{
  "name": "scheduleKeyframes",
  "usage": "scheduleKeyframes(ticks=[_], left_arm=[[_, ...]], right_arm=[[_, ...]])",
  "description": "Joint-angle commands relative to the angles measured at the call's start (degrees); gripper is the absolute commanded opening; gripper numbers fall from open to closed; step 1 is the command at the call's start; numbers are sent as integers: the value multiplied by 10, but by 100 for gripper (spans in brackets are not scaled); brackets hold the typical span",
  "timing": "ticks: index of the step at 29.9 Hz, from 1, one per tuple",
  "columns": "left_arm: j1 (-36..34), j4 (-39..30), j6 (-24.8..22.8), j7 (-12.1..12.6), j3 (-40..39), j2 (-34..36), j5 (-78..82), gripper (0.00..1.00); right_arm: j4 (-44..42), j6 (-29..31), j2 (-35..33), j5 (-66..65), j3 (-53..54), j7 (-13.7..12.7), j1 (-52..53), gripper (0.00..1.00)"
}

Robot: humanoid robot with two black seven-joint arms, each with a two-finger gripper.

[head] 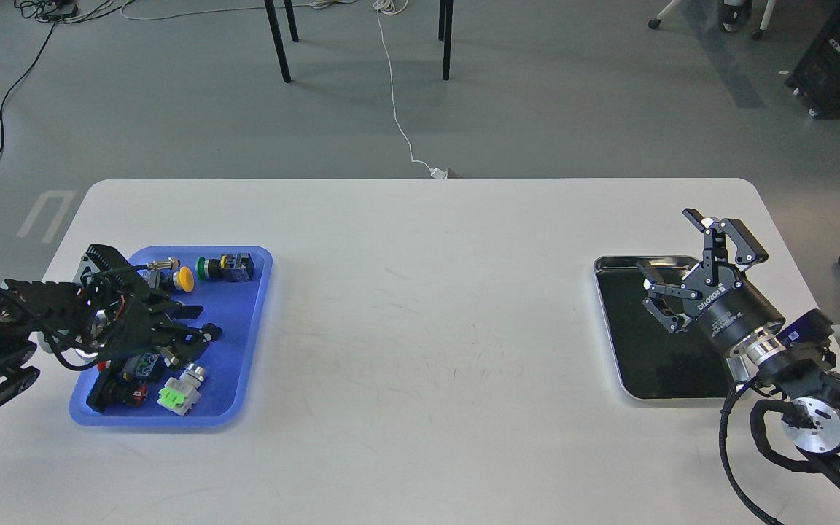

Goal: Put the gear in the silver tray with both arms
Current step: 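Grasp a small black gear in the blue tray with the left gripper, then lift the gear and carry it toward the table center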

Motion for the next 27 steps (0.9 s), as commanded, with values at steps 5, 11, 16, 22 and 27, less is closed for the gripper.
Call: scheduleKeyframes(ticks=[5, 11, 16, 22, 27], left_arm=[[7, 0, 0, 0, 0, -1, 0, 49], [8, 0, 0, 0, 1, -1, 0, 41], [7, 0, 0, 0, 1, -1, 0, 22], [5, 0, 0, 0, 0, -2, 0, 10], [-2, -12, -1, 0, -2, -3, 0, 10]], right_arm=[[0, 0, 0, 0, 1, 0, 0, 99], [0, 0, 0, 0, 1, 0, 0, 99], [0, 0, 0, 0, 1, 0, 0, 99], [0, 0, -1, 0, 1, 0, 0, 99], [0, 0, -1, 0, 2, 0, 1, 99]])
